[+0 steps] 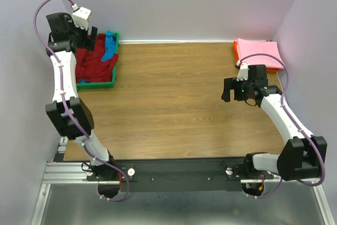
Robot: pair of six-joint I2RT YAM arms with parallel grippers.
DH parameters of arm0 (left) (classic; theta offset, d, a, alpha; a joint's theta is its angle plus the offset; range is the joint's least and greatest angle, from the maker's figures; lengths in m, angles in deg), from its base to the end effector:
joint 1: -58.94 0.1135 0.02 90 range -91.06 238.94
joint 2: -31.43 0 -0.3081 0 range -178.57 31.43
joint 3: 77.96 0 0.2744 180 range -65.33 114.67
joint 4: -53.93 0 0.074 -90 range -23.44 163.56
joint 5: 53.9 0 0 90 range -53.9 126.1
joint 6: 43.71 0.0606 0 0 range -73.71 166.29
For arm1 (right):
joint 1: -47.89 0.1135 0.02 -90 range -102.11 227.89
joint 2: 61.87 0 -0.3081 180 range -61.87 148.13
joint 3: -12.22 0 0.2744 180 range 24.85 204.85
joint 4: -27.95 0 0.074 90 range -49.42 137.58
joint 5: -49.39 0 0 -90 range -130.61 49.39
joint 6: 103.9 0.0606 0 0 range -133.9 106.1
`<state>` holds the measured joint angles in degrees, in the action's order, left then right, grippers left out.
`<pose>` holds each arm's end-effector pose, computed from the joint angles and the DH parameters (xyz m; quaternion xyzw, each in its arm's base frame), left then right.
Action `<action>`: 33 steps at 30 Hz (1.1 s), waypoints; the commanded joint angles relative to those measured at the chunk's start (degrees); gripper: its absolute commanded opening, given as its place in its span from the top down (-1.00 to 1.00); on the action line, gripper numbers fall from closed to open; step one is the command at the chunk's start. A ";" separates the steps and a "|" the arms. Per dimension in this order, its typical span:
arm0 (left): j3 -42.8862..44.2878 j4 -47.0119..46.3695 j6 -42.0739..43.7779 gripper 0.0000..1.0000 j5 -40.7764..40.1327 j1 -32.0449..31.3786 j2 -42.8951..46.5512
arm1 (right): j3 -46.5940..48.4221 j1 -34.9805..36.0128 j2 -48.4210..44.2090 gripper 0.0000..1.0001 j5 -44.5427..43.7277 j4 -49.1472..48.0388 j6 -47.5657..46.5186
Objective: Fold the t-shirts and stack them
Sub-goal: Grab the tshirt from the pile
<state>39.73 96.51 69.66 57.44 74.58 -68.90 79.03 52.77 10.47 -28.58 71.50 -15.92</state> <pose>0.4443 0.1015 0.4429 0.1549 0.8212 0.0284 0.5484 0.2848 0.0370 0.2799 -0.0926 0.9279 0.1068 0.3451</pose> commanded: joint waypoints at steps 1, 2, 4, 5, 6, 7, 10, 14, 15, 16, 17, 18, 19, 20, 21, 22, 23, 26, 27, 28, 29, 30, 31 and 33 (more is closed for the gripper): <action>7.43 6.51 2.20 -0.81 3.53 3.17 -9.51 | 1.29 0.13 0.70 -1.00 1.06 -0.42 -0.44; 8.66 7.22 2.46 -0.81 2.92 3.43 -11.27 | 1.37 0.21 1.05 -1.00 1.41 -0.24 -0.44; 11.30 8.10 2.99 -0.81 0.56 4.13 -15.91 | 1.99 0.21 2.10 -1.00 1.42 0.02 -0.35; 11.83 8.01 3.08 -0.81 -0.42 4.31 -17.25 | 2.25 0.21 2.54 -1.00 1.42 0.37 -0.26; 12.27 7.75 3.08 -0.81 -1.30 4.49 -18.57 | 2.51 0.13 3.07 -1.00 1.42 0.55 -0.26; 12.80 6.79 2.91 -0.81 -2.44 5.18 -20.67 | 2.87 0.21 3.77 -1.00 1.59 0.72 -0.26; 14.56 5.91 2.90 -0.81 -4.72 5.72 -24.99 | 3.04 0.13 4.83 -1.00 2.03 0.99 -0.26; 15.18 3.54 2.90 -0.81 -9.73 5.72 -29.38 | 3.13 0.13 6.06 -1.00 1.68 1.08 -0.35; 14.92 2.31 2.90 -0.81 -11.66 5.63 -31.05 | 3.39 0.21 6.41 -1.00 1.50 1.16 -0.44; 14.83 1.60 2.90 -0.81 -12.55 5.63 -31.85 | 3.48 0.21 6.85 -1.00 1.33 1.16 -0.44; 14.65 1.08 2.99 -0.81 -13.51 5.72 -32.55 | 3.66 0.21 7.20 -1.00 1.07 1.34 -0.44; 15.09 0.37 3.08 -0.81 -14.48 5.72 -34.21 | 4.01 0.21 7.99 -1.00 0.98 1.43 -0.44; 15.44 0.19 3.08 -0.81 -14.66 5.72 -34.92 | 4.19 0.21 8.34 -1.00 0.98 1.43 -0.35; 15.70 -0.07 3.17 -0.82 -14.92 5.72 -35.63 | 4.36 0.13 8.96 -1.00 1.15 1.69 -0.35; 16.05 -0.16 3.34 -0.81 -14.49 5.81 -36.15 | 4.45 0.21 9.14 -1.00 1.24 1.78 -0.26; 16.58 -0.42 3.34 -0.81 -13.79 5.72 -37.03 | 4.71 0.21 9.31 -1.00 1.33 1.87 -0.26; 16.85 -0.51 3.34 -0.81 -13.52 5.81 -37.47 | 4.89 0.13 9.49 -1.00 1.24 1.95 -0.18; 18.95 0.19 3.17 -0.81 -10.98 5.81 -39.41 | 5.41 0.13 10.19 -1.00 1.15 2.30 -0.26; 19.65 0.54 2.99 -0.77 -10.36 5.72 -39.85 | 5.50 0.21 10.28 -1.00 1.15 2.39 -0.18; 21.14 1.76 2.90 -0.71 -8.44 5.72 -40.81 | 5.59 0.21 10.37 -1.00 0.98 2.48 -0.26; 21.68 2.21 2.90 -0.55 -7.64 5.72 -41.17 | 5.68 0.13 10.37 -1.00 0.89 2.57 -0.18; 22.03 2.47 2.56 -0.41 -7.11 5.72 -41.34 | 5.77 0.21 10.46 -1.00 0.80 2.57 -0.26; 22.38 2.82 2.46 -0.25 -5.19 5.72 -41.43 | 5.77 0.13 10.28 -1.00 0.63 2.66 -0.18; 22.65 3.18 2.11 0.23 -3.42 5.81 -41.00 | 5.77 0.21 10.11 -1.00 0.54 2.74 -0.26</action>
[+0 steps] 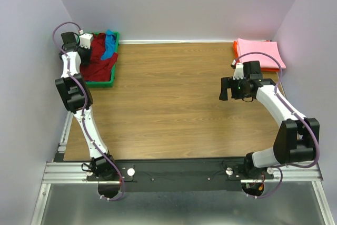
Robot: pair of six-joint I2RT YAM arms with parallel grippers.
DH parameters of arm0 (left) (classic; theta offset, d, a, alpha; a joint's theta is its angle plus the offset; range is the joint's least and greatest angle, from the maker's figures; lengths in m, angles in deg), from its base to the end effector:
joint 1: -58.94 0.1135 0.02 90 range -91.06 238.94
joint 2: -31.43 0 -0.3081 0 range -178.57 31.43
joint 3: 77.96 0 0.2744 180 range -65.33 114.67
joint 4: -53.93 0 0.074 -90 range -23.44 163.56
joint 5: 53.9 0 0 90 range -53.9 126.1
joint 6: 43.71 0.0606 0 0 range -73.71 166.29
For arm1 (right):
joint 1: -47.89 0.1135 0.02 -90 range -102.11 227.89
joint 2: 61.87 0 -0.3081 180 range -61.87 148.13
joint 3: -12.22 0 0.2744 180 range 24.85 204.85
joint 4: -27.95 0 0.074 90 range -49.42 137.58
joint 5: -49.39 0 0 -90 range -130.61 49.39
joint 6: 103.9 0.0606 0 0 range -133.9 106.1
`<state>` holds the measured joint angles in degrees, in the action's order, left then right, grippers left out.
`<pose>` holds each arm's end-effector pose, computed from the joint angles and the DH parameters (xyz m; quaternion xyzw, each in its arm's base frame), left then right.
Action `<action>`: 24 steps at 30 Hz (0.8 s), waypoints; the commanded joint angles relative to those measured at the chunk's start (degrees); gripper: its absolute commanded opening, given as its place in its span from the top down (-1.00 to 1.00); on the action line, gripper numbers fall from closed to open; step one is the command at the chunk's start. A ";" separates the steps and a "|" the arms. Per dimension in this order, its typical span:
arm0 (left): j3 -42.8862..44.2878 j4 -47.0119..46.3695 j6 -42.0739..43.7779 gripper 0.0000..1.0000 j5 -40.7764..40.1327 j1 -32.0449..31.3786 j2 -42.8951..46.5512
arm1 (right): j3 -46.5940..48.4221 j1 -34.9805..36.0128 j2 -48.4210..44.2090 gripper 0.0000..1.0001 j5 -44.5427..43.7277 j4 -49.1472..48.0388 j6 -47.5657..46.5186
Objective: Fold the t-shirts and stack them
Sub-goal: Grab the tshirt from the pile
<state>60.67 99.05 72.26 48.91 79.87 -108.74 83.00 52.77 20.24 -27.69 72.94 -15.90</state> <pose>0.5860 0.2097 0.2067 0.0818 0.9208 0.0509 0.3779 0.3182 0.0408 0.2540 -0.0896 0.9474 0.1149 0.2851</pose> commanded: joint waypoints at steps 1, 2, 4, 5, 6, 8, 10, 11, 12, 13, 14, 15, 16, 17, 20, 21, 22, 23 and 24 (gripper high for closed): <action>2.15 1.17 -0.58 0.37 7.11 0.43 -0.45 | 1.70 0.21 0.25 -1.00 -0.45 1.30 -0.29; 2.32 1.61 -0.40 0.64 8.35 0.43 -0.01 | 1.70 0.21 0.16 -1.00 -0.53 1.39 -0.29; 2.59 1.96 -0.40 0.91 11.59 0.43 2.09 | 1.79 0.12 -0.10 -1.00 -0.45 1.39 -0.37; 2.59 2.05 -0.31 1.00 12.75 0.52 3.06 | 1.79 0.12 -0.19 -1.00 -0.45 1.48 -0.29; 2.15 1.53 -0.40 1.00 15.11 0.60 4.29 | 1.79 0.21 -0.54 -1.00 -0.45 1.48 -0.37; 1.19 0.39 -1.10 1.00 17.14 0.60 8.85 | 1.79 0.21 -0.80 -1.00 -0.53 1.57 -0.37; 0.31 -1.81 -1.98 1.00 19.60 0.61 13.50 | 1.79 0.21 -1.33 -1.00 -0.54 1.57 -0.37; 0.30 -2.34 -2.42 1.00 20.22 0.52 14.83 | 1.70 0.21 -1.60 -1.00 -0.54 1.48 -0.46; 0.39 -3.04 -2.77 1.00 20.58 0.52 16.15 | 1.70 0.21 -1.77 -1.00 -0.54 1.48 -0.37; 0.91 -4.53 -4.43 1.00 20.58 0.43 17.30 | 1.70 0.21 -2.03 -1.00 -0.62 1.57 -0.37; 1.35 -5.15 -5.31 1.00 20.49 0.52 19.40 | 1.62 0.21 -2.21 -1.00 -0.80 1.48 -0.46; 1.88 -5.59 -5.84 1.00 20.75 0.52 20.37 | 1.62 0.21 -2.47 -1.00 -0.97 1.48 -0.55; 3.28 -6.38 -6.46 1.00 21.02 0.52 21.17 | 1.62 0.21 -2.56 -1.00 -0.98 1.57 -0.46; 3.90 -6.73 -7.68 1.00 21.71 0.26 22.92 | 1.53 0.13 -3.00 -1.00 -1.24 1.48 -0.55; 6.27 -9.19 -10.67 1.00 23.73 -0.62 26.27 | 1.44 0.21 -3.79 -1.00 -1.50 1.48 -0.55; 7.33 -9.63 -11.29 1.00 24.18 -1.23 26.88 | 1.53 0.21 -3.80 -1.00 -1.50 1.48 -0.46; 9.51 -10.77 -12.26 1.00 24.36 -1.94 28.37 | 1.53 0.21 -3.97 -1.00 -1.42 1.48 -0.55; 10.49 -11.74 -14.88 1.00 24.45 -3.42 28.99 | 1.53 0.13 -4.06 -1.00 -1.24 1.48 -0.55; 12.50 -13.84 -16.12 1.00 24.53 -4.22 30.30 | 1.70 0.21 -4.06 -1.00 -1.33 1.48 -0.55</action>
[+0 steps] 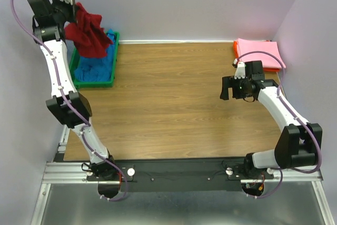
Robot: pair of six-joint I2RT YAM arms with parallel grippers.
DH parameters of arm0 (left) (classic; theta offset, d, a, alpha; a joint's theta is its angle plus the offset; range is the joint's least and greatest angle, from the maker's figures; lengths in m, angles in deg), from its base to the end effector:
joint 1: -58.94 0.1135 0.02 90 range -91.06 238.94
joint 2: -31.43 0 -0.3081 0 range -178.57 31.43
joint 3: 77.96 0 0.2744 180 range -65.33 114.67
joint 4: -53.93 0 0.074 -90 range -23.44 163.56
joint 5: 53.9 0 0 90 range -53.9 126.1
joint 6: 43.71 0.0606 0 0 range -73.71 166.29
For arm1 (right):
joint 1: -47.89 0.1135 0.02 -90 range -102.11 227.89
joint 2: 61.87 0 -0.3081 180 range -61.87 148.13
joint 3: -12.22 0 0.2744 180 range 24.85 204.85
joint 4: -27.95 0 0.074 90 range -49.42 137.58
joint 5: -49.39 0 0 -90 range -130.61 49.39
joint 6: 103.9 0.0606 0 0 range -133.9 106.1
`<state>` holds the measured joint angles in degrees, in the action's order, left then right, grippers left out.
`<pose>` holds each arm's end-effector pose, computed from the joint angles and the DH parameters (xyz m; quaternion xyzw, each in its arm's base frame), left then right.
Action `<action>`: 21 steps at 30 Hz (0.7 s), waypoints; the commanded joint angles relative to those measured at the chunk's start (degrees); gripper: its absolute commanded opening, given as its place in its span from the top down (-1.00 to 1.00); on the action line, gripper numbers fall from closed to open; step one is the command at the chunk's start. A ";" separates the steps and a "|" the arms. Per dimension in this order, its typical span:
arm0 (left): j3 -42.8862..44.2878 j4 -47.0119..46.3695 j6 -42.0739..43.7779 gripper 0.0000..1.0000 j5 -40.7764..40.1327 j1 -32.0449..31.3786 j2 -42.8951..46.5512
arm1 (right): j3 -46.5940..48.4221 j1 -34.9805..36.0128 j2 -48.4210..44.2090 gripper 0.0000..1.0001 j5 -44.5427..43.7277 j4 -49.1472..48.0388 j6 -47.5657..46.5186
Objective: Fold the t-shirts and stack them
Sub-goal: Grab the tshirt from the pile, then move the tshirt to the center of the board
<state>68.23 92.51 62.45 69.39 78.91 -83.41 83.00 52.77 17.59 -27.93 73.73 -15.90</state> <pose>0.4883 0.1420 0.5202 0.1654 0.7247 -0.0079 0.6688 0.3100 0.0398 0.2667 -0.0904 0.9427 0.1127 0.3006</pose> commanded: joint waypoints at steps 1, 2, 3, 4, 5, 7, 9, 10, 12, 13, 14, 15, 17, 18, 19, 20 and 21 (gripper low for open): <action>5.83 -8.19 -7.97 1.00 4.14 -3.96 5.59 | 1.79 0.21 -1.41 -1.00 -1.09 0.69 -0.46; 6.88 -9.07 -9.21 1.00 4.14 -5.01 6.12 | 1.88 0.13 -1.50 -1.00 -1.26 0.69 -0.46; 7.68 -9.86 -10.70 1.00 3.97 -7.37 6.74 | 1.97 0.12 -1.59 -1.00 -1.61 0.69 -0.46; 8.73 -11.18 -11.06 1.00 2.92 -9.05 8.05 | 1.97 0.21 -1.59 -1.00 -1.61 0.69 -0.46; 8.82 -11.80 -11.24 1.00 2.39 -10.63 8.76 | 1.97 0.13 -1.68 -1.00 -1.79 0.69 -0.55; 8.56 -13.46 -12.38 1.00 1.25 -15.56 10.86 | 1.97 0.13 -1.94 -1.00 -1.88 0.69 -0.55; 8.39 -14.18 -13.61 1.00 1.15 -18.63 11.75 | 1.97 0.21 -2.20 -1.00 -2.05 0.78 -0.81; 8.21 -14.53 -15.18 1.00 1.59 -21.61 12.27 | 1.97 0.21 -2.29 -1.00 -2.23 0.69 -0.81; 7.60 -14.97 -17.64 1.00 3.08 -23.82 12.89 | 2.05 0.13 -2.56 -1.00 -1.97 0.78 -0.90; 6.12 -16.10 -19.31 1.00 4.57 -24.44 13.16 | 2.14 0.12 -2.64 -1.00 -1.88 0.87 -0.99; 4.71 -17.42 -23.24 1.00 8.58 -25.06 14.03 | 2.23 0.12 -2.91 -1.00 -1.96 0.87 -1.08; 2.96 -18.91 -25.37 1.00 11.15 -24.98 14.65 | 2.49 0.04 -3.00 -1.00 -2.14 1.04 -1.25; -2.32 -20.15 -25.23 1.00 18.53 -24.45 17.02 | 2.76 -0.14 -3.69 -1.00 -2.58 1.22 -1.51; -8.43 -20.07 -24.26 1.00 21.69 -23.58 18.24 | 3.02 -0.49 -3.87 -1.00 -2.67 1.31 -1.60; -12.84 -20.15 -23.38 1.00 26.85 -22.61 21.47 | 3.02 -0.75 -4.22 -1.00 -2.67 1.39 -1.78; -17.84 -20.59 -21.46 0.99 29.17 -21.38 23.33 | 3.02 -1.19 -4.84 -1.00 -2.67 1.57 -2.04; -22.85 -20.85 -19.96 0.74 31.11 -17.28 25.09 | 3.02 -1.28 -5.10 -1.00 -2.49 1.74 -2.74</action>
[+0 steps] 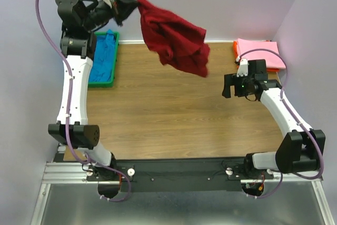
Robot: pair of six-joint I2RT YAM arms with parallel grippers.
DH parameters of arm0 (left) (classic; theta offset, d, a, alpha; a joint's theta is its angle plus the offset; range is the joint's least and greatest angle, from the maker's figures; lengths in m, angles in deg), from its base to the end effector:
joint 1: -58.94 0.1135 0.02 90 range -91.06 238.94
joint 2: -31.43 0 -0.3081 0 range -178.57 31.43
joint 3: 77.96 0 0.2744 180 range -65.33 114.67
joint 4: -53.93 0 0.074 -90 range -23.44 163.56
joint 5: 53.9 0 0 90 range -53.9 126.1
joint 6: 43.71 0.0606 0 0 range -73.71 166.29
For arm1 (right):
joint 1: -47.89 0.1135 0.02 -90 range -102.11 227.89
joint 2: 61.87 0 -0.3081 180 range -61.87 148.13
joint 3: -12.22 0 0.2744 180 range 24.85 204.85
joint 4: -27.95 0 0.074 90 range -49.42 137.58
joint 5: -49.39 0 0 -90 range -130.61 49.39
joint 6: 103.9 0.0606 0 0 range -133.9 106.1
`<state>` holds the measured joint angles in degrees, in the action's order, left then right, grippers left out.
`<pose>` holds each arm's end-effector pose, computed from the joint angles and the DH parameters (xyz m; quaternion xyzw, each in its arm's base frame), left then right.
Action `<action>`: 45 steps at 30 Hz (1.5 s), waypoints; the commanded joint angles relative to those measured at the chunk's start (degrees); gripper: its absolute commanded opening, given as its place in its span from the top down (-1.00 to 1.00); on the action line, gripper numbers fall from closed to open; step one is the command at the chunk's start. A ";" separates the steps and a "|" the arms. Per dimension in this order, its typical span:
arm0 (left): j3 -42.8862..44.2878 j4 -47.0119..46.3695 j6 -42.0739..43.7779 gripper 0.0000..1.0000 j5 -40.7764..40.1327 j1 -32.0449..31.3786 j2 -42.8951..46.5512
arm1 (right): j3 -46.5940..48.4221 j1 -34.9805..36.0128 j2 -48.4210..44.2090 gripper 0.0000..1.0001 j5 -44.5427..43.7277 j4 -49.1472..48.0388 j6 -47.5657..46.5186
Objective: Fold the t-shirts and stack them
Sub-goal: Move the tshirt to the center of the board, then flatten the tshirt out
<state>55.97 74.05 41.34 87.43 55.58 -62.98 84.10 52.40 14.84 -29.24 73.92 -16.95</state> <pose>0.3575 -0.0684 0.6325 0.3462 0.5257 -0.3029 0.7156 0.3050 0.0360 0.2869 -0.0950 0.9332 0.0976 0.3326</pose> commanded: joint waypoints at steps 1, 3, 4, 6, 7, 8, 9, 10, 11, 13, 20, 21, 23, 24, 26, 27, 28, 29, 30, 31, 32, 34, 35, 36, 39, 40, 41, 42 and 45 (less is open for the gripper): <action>-20.56 -1.61 3.00 0.47 14.31 8.25 7.72 | 1.84 -0.91 -2.61 -1.00 -0.83 1.64 -2.22; -30.20 -1.16 11.56 -0.67 14.15 15.62 9.68 | 1.75 -1.08 -3.49 -1.00 0.31 2.16 -3.97; -32.33 3.80 19.11 -0.77 13.54 17.57 9.42 | 1.75 -1.09 -3.41 -1.00 1.10 2.43 -4.85; -34.27 20.68 30.65 -0.77 7.91 19.69 6.27 | 2.19 -1.26 -3.14 -1.00 3.55 4.00 -6.61; -36.20 28.47 39.58 -0.77 8.52 21.88 4.26 | 2.45 -1.26 -1.84 -1.00 4.17 4.71 -8.36; -37.52 31.07 43.67 -0.77 8.17 22.25 3.54 | 2.72 -1.26 -1.04 -1.00 4.96 6.28 -9.25; -38.84 33.10 46.67 -0.77 7.21 22.25 3.18 | 2.81 -1.26 -0.16 -1.00 6.10 6.99 -10.73; -40.33 35.03 49.31 -0.78 6.25 22.16 3.09 | 2.81 -1.26 0.98 -1.00 6.20 7.35 -11.18; -43.39 35.23 52.90 -0.78 4.41 21.38 3.61 | 2.72 -1.26 2.82 -1.00 6.38 7.70 -11.62; -46.22 34.97 55.91 -0.78 1.51 19.80 4.49 | 2.81 -1.26 4.85 -1.00 6.73 8.05 -12.33; -62.29 26.98 57.25 -0.68 -12.98 6.27 12.05 | 9.04 1.89 14.42 -0.90 8.40 7.35 -11.37; -63.45 26.53 57.33 -0.62 -14.05 3.47 12.32 | 10.00 2.60 16.87 -0.87 8.57 7.26 -11.19; -66.88 25.13 57.51 -0.61 -16.61 -0.85 12.93 | 12.47 4.61 19.17 -0.81 8.49 7.00 -10.66; -67.85 24.51 57.16 -0.61 -17.40 -3.47 13.20 | 13.26 5.06 21.70 -0.74 8.40 6.74 -9.88; -70.13 22.50 56.81 -0.61 -19.15 -6.12 13.90 | 15.54 5.94 24.18 -0.68 8.49 6.30 -8.91; -70.58 22.14 56.63 -0.61 -19.60 -7.09 13.99 | 16.25 6.03 25.32 -0.65 9.01 6.30 -8.64; -71.10 21.61 56.02 -0.61 -20.12 -9.45 13.99 | 17.04 6.21 27.51 -0.62 9.36 6.30 -8.03; -71.63 20.47 55.75 -0.61 -20.74 -10.43 14.08 | 18.09 6.38 28.31 -0.62 9.71 6.03 -7.85; -71.90 19.77 55.14 -0.64 -21.18 -11.66 13.99 | 18.80 6.47 29.19 -0.61 10.24 5.95 -7.50; -71.90 19.06 54.70 -0.65 -21.62 -12.72 13.90 | 19.33 6.47 30.07 -0.60 10.68 5.94 -6.89; -71.73 17.66 53.65 -0.67 -22.58 -14.99 13.47 | 19.77 6.56 31.39 -0.58 11.03 5.94 -6.71; -70.94 16.17 52.68 -0.72 -23.20 -17.03 12.42 | 21.09 6.65 32.54 -0.52 12.61 5.86 -6.01; -69.89 15.81 51.98 -0.73 -23.21 -18.95 11.80 | 21.52 6.56 33.41 -0.49 13.05 5.86 -5.74; -69.18 15.37 51.45 -0.75 -23.29 -19.93 11.18 | 22.14 6.65 33.85 -0.43 13.84 5.86 -5.13; -66.81 13.17 49.69 -0.78 -24.17 -24.05 8.64 | 23.28 6.65 35.26 -0.31 15.42 5.86 -4.16; -66.28 12.21 49.43 -0.78 -24.96 -25.20 7.15 | 23.46 6.56 35.70 -0.28 15.95 5.86 -3.98; -65.14 11.68 49.16 -0.79 -25.49 -26.17 6.44 | 23.64 6.65 35.97 -0.23 16.39 5.94 -3.81; -64.61 11.24 48.72 -0.79 -26.10 -28.18 5.56 | 23.72 6.65 36.32 -0.16 17.53 5.94 -3.46; -62.15 9.92 48.19 -0.79 -27.86 -30.13 2.05 | 24.08 6.74 36.85 -0.08 18.94 5.94 -3.02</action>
<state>-8.86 87.55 91.39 62.75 27.96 -57.64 106.37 58.81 50.01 -14.40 79.69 -21.54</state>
